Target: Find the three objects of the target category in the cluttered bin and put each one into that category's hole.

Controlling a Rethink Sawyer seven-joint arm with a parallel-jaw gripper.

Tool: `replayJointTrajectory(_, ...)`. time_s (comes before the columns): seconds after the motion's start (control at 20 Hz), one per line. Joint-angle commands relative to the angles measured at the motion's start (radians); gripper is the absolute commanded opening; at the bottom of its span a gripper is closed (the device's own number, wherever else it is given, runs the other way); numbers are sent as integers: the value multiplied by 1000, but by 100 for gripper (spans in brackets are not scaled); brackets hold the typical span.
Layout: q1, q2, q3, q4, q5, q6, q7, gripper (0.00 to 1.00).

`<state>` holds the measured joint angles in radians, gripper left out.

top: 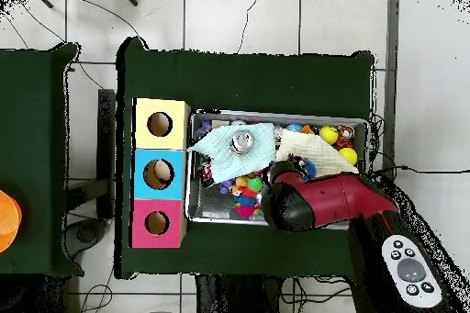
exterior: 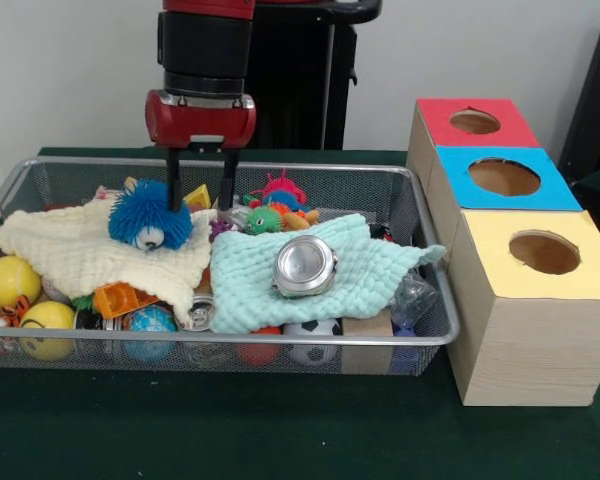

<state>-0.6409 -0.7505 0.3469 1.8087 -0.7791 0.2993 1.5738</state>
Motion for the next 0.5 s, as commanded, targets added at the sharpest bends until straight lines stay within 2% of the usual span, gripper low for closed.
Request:
replayJointTrajectory(0.05, -1, 2, -52, -69, -75, 45, -2, 100)
replayJointTrajectory(0.35, -110, 49, 16, -98, -63, 72, -117, 100)
replayJointTrajectory(0.5, -122, 72, 20, -122, -82, 84, -143, 100)
